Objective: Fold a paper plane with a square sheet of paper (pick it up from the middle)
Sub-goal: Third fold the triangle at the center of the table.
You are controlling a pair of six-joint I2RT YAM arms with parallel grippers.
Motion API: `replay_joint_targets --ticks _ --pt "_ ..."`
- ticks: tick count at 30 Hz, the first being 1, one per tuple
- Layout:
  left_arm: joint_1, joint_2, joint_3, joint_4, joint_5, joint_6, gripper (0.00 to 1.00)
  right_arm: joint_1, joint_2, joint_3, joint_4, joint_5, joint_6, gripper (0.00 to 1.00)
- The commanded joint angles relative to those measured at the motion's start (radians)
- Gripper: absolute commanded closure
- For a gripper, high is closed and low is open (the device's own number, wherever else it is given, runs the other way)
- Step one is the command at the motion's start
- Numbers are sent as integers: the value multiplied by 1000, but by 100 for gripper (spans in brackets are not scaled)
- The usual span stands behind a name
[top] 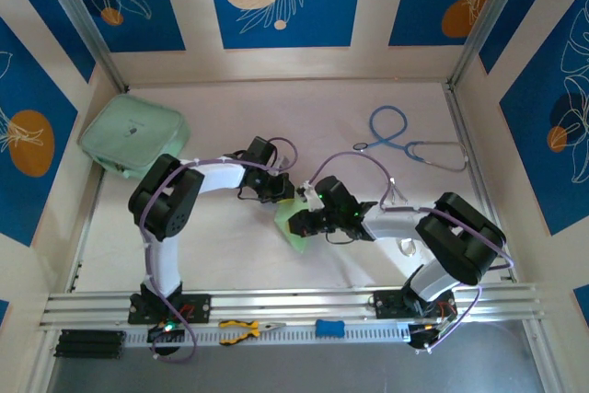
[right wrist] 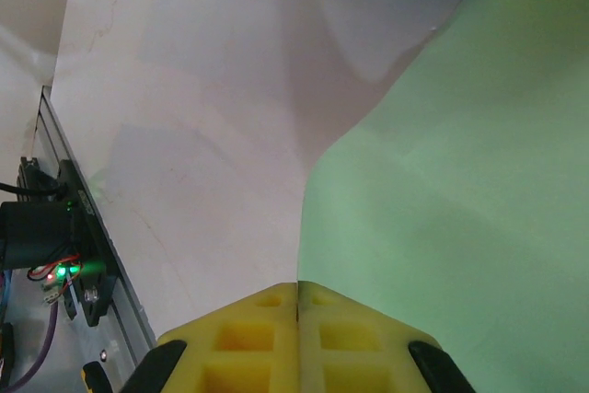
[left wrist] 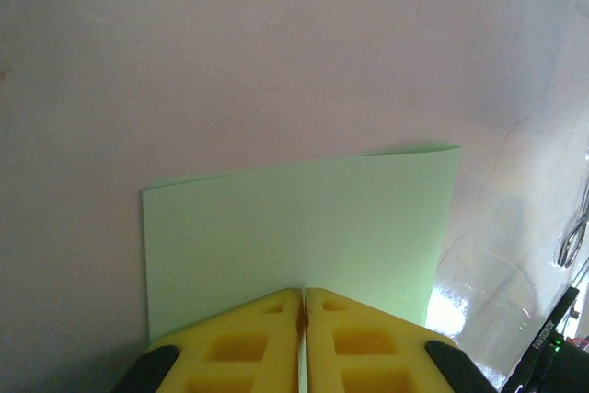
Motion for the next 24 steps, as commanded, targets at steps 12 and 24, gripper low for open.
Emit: replay_joint_targets --ticks 12,24 --pt "-9 -1 -3 -53 -28 18 89 -39 -6 2 -99 46 -101 97" --pt "-14 -8 -16 -43 -34 -5 89 -4 -6 33 -156 167 -159 97"
